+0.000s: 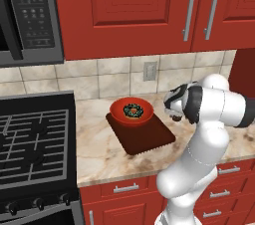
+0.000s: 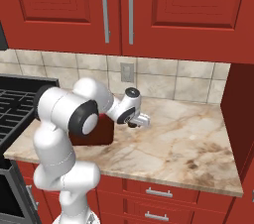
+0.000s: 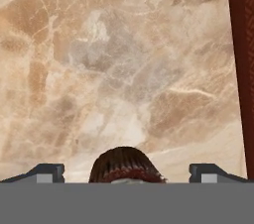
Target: Place the bowl with donut and the cupcake onto the tray.
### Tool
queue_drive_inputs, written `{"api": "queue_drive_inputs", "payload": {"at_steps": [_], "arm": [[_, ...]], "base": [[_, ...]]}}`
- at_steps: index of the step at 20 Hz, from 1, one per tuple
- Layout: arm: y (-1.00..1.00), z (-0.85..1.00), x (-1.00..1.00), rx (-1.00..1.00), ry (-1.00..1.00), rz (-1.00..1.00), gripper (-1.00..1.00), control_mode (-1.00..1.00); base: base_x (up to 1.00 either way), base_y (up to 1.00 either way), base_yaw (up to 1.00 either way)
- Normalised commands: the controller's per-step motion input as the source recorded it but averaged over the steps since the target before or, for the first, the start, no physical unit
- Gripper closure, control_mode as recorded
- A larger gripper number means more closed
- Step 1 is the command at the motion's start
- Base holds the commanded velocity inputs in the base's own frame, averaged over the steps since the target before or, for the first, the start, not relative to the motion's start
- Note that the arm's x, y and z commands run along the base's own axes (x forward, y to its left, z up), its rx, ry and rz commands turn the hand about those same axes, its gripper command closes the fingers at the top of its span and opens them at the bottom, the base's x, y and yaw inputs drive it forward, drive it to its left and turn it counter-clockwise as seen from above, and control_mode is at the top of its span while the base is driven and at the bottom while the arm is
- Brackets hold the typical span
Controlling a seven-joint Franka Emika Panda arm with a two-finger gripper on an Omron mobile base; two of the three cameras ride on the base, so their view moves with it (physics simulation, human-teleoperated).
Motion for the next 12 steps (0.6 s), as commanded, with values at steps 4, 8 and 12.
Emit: {"api": "queue_drive_inputs", "payload": {"at_steps": [4, 8, 12], "arm": [[0.00, 0.00, 0.16, 0.00, 0.00, 0.01, -1.00, -1.00], [0.00, 0.00, 0.12, 0.00, 0.00, 0.01, -1.00, -1.00], [0.00, -0.04, 0.06, 0.00, 0.00, 0.01, -1.00, -1.00]], "base": [[0.00, 0.00, 0.00], [0.00, 0.00, 0.00], [0.00, 0.00, 0.00]]}}
